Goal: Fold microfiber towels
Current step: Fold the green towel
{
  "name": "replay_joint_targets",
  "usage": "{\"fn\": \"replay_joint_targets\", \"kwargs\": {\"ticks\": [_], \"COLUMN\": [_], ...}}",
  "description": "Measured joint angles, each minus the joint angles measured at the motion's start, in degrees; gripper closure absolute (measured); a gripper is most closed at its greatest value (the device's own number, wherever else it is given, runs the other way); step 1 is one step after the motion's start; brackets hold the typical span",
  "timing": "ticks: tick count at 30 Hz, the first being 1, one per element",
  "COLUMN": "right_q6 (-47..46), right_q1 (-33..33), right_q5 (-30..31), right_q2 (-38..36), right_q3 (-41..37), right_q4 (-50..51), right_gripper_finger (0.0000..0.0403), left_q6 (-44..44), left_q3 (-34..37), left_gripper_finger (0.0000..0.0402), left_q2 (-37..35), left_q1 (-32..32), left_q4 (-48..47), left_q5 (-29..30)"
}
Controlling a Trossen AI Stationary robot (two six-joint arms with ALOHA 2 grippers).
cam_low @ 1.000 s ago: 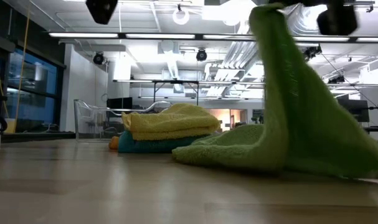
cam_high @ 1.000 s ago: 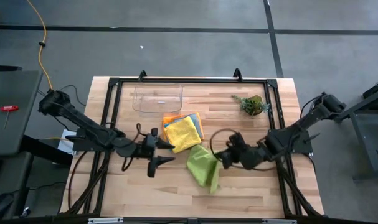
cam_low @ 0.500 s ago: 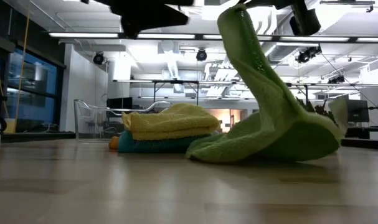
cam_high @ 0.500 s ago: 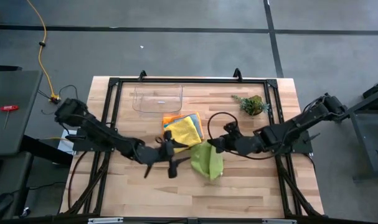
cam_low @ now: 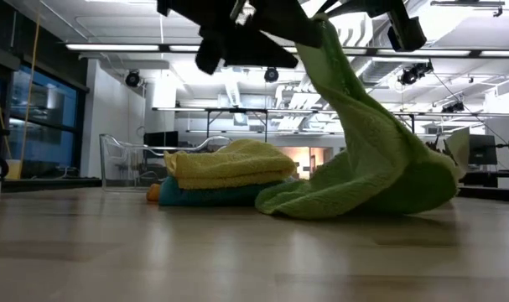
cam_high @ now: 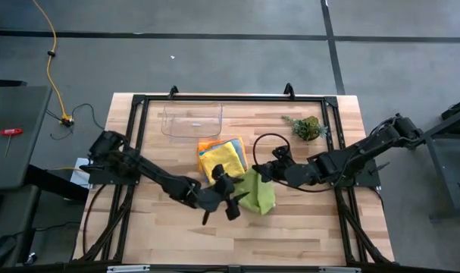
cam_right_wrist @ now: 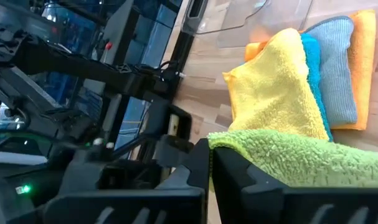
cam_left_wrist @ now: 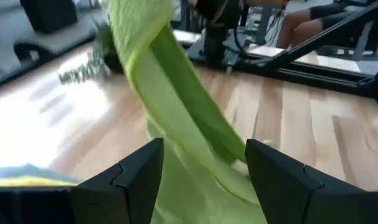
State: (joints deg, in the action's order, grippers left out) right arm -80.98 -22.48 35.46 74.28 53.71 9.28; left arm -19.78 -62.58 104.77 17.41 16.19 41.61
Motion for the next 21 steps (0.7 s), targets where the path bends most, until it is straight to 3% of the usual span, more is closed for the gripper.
{"fn": "replay_joint_targets", "kwargs": {"ticks": [9,21], "right_q6": [0.03,0.27], "right_q1": [0.0,0.0], "right_q5": [0.37,1.24], "right_q2": [0.02,0.02], "right_q3": [0.0,0.0], "right_q4": [0.36,0.66], "right_gripper_finger": [0.0403,0.0403], "left_q6": [-17.08,-23.51], "left_q3": [-0.25,-0.23], "left_gripper_finger": [0.0186,0.0186], "left_q2": [1.5,6.46], "left_q1": [-4.23,-4.18], "left_q4": [-0.69,2.82], "left_q5": [-16.28,-21.66]}}
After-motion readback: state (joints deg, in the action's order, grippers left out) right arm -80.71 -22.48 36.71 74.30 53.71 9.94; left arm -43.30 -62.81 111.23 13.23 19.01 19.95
